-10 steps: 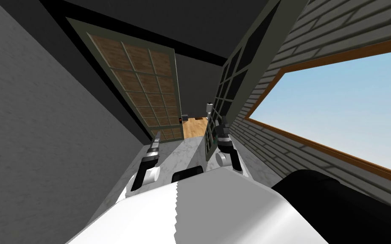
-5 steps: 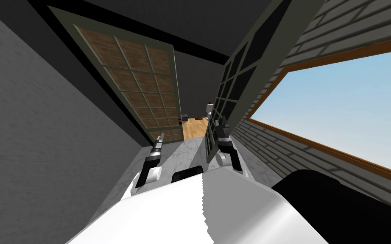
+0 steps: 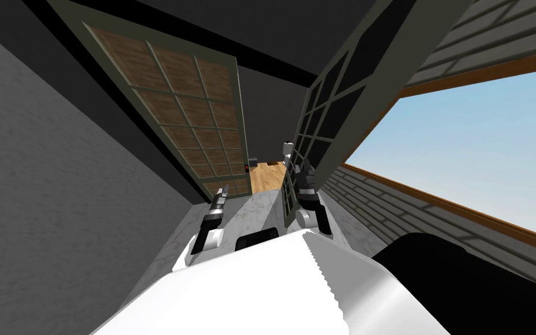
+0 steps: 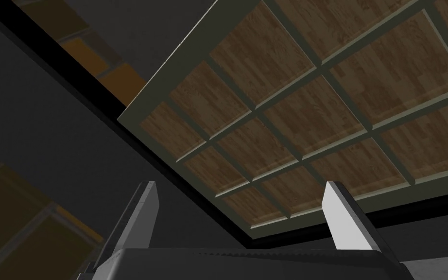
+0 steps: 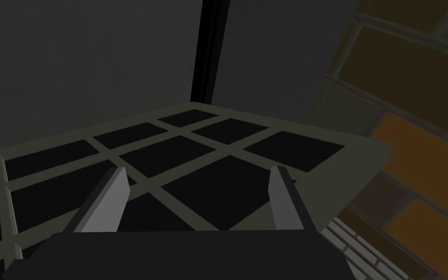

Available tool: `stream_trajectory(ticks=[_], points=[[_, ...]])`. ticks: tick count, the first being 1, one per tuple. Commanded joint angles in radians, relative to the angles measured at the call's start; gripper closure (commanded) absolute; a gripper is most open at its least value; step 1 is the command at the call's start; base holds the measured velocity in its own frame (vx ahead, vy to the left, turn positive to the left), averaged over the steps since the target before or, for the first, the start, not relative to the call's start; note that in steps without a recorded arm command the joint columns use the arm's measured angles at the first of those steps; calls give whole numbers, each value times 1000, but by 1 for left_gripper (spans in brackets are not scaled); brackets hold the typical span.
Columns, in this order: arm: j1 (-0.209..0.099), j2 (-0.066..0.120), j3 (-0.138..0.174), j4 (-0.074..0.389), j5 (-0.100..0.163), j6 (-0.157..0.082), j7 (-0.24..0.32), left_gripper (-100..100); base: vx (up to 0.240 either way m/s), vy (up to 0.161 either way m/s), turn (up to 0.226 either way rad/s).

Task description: Pull the door open

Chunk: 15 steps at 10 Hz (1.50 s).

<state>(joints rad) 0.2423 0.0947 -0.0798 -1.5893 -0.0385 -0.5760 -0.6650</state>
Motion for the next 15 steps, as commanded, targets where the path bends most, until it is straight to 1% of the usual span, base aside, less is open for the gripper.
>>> stream_trajectory(ticks=[1, 6, 11, 15], points=[[-18, 1, -1, 44, -1, -12, -38, -100, 98, 10, -2], [-60, 1, -10, 161, -7, -41, -150, -100, 102, 11, -1], [-103, -4, -19, 278, -14, -70, -261, -100, 97, 3, 12], [-136, -11, -26, 369, -18, -93, -348, -100, 102, -8, 27]])
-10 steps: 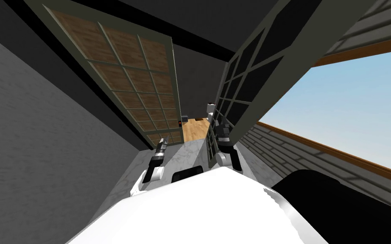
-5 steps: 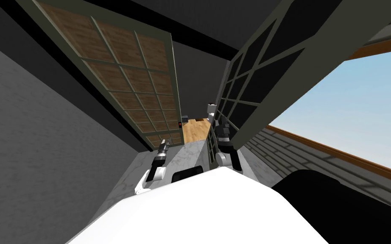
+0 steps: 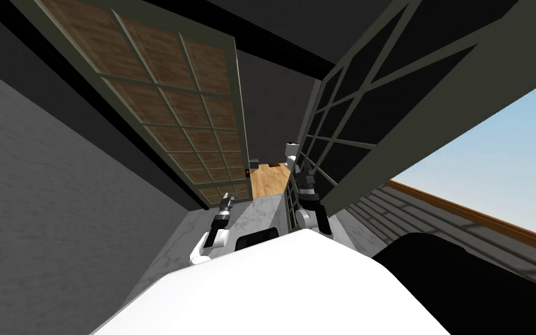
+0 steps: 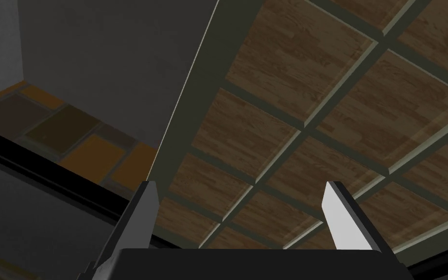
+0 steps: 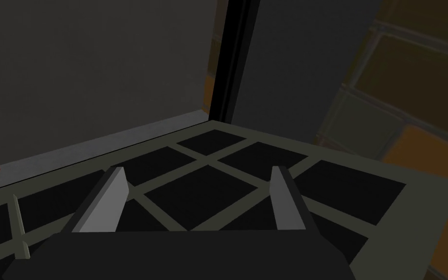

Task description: Pull the door open

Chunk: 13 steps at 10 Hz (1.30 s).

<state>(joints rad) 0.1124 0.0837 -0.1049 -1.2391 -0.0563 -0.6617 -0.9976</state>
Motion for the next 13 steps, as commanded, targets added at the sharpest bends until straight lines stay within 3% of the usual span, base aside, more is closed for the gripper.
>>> stream_trajectory(ticks=[1, 13], points=[[-14, -2, -2, 41, -2, -13, -37, -100, 99, -12, 34], [-105, -39, -21, 289, -15, -75, -274, -100, 100, -21, 52]])
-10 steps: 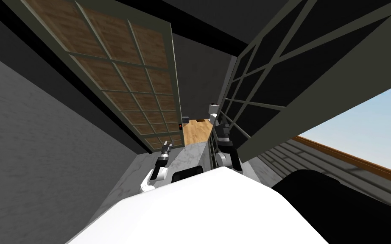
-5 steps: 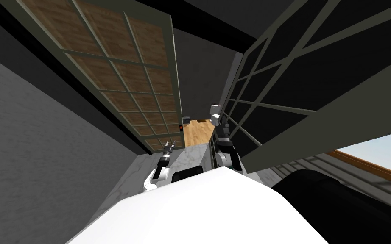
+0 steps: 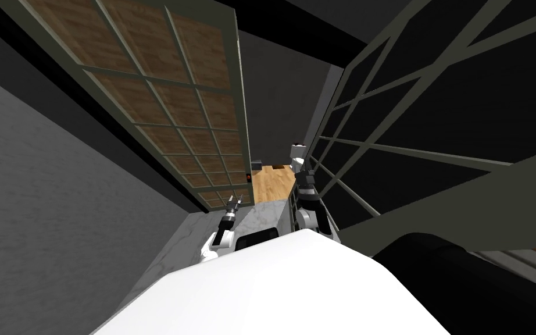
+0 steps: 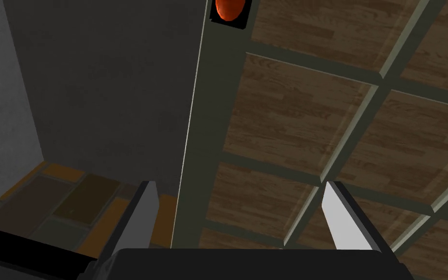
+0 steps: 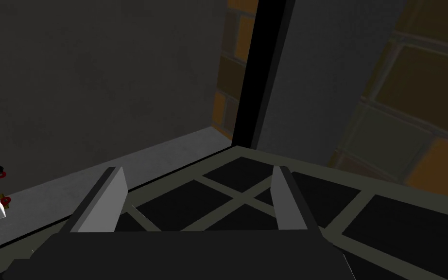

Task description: Pull the door open

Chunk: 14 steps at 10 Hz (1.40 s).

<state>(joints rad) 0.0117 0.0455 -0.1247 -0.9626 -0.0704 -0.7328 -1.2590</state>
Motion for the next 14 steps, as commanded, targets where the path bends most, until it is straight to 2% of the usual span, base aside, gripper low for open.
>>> stream_trajectory(ticks=[1, 5, 6, 10, 14], points=[[-11, -5, -2, 32, -2, -9, -31, -100, 97, -30, 76], [-35, -22, -7, 99, -5, -26, -96, -100, 94, -26, 85], [-48, -30, -10, 132, -7, -34, -127, -100, 133, -55, 132], [-77, -56, -16, 212, -11, -54, -204, -100, 147, -62, 156], [-101, -84, -20, 278, -14, -71, -267, -100, 160, -120, 178]])
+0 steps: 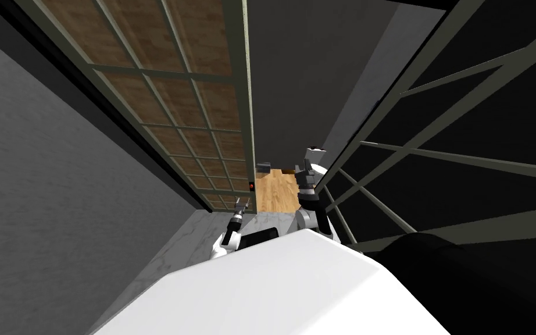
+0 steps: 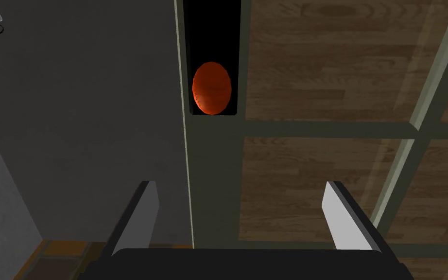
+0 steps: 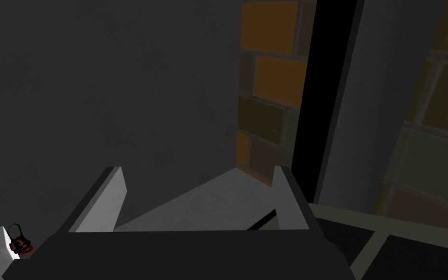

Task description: Pull the door open

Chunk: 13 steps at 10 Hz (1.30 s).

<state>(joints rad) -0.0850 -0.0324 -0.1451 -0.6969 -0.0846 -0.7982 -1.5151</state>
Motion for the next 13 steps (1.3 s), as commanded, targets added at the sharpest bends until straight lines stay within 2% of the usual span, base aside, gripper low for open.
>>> stream_trajectory(ticks=[1, 2, 5, 6, 7, 8, 11, 13], points=[[-11, -15, -1, 30, -1, -10, -28, -100, 152, -162, 177], [-3, -8, -2, 6, -1, 2, -14, -100, 66, -81, 46], [2, 52, 26, 8, 6, 18, -10, -100, -20, 142, -239], [2, 52, 26, 8, 6, 18, -10, -100, -53, 106, -80], [3, 84, 44, 11, 13, 23, -8, -100, -68, 89, -276], [3, 94, 51, 13, 16, 24, -7, -100, -65, 71, -310], [-4, 149, 94, 28, 43, 26, -5, -100, -65, 52, -320], [-13, 174, 124, 42, 66, 24, -4, -100, -66, 10, -292]])
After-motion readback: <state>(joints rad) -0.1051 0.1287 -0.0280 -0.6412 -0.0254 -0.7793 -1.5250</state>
